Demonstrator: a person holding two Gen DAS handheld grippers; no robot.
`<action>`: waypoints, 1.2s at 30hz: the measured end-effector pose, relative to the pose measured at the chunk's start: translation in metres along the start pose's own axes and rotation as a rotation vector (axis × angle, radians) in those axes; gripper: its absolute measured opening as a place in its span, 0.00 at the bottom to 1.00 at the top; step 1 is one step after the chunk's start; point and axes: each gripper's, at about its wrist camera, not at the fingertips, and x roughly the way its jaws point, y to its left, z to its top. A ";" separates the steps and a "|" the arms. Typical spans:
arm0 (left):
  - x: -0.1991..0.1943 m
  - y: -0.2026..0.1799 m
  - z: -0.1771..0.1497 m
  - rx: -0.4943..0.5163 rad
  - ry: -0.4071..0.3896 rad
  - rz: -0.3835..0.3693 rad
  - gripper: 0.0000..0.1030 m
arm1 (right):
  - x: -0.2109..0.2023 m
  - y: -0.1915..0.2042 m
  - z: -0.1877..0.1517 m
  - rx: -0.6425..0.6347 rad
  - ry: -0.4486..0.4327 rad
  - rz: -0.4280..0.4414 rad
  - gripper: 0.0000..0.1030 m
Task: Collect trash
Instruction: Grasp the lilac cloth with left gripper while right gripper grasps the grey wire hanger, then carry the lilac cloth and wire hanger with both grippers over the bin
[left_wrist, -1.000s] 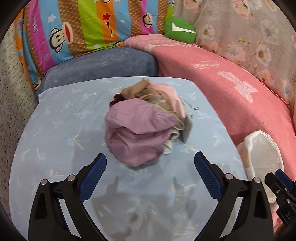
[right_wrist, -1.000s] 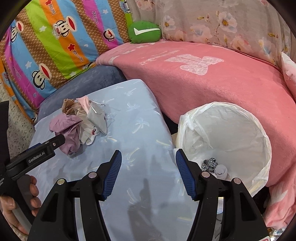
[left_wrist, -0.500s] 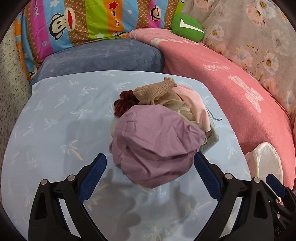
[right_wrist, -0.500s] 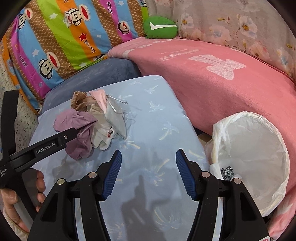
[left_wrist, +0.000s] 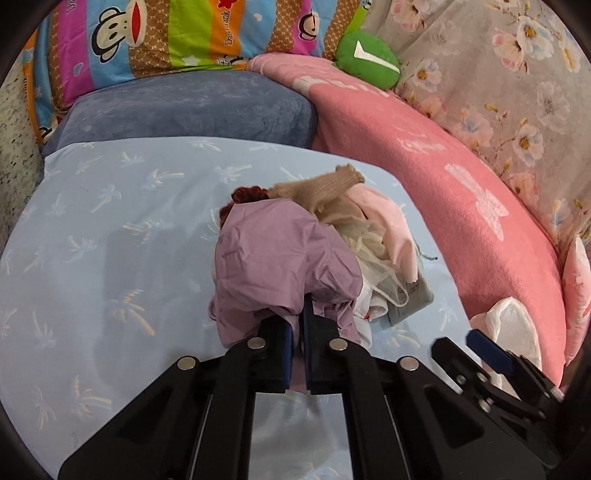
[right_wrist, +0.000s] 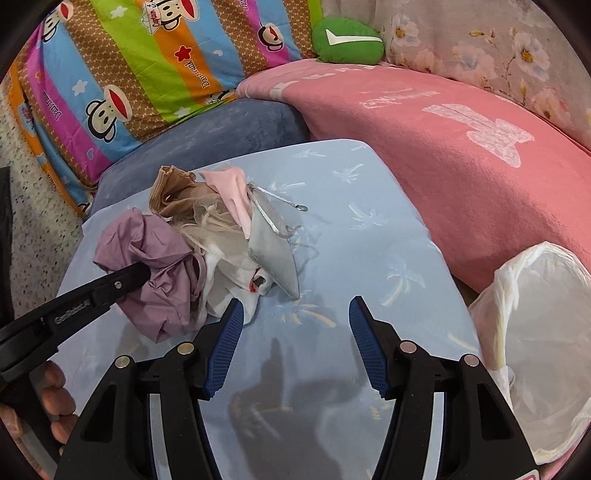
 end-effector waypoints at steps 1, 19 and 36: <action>-0.003 0.003 0.002 -0.003 -0.007 0.004 0.04 | 0.003 0.002 0.003 -0.002 0.000 0.003 0.54; -0.028 0.007 0.007 -0.016 -0.054 0.009 0.04 | 0.005 -0.001 0.011 0.070 -0.010 0.031 0.03; -0.056 -0.088 -0.017 0.142 -0.061 -0.086 0.04 | -0.096 -0.072 -0.024 0.189 -0.135 -0.002 0.03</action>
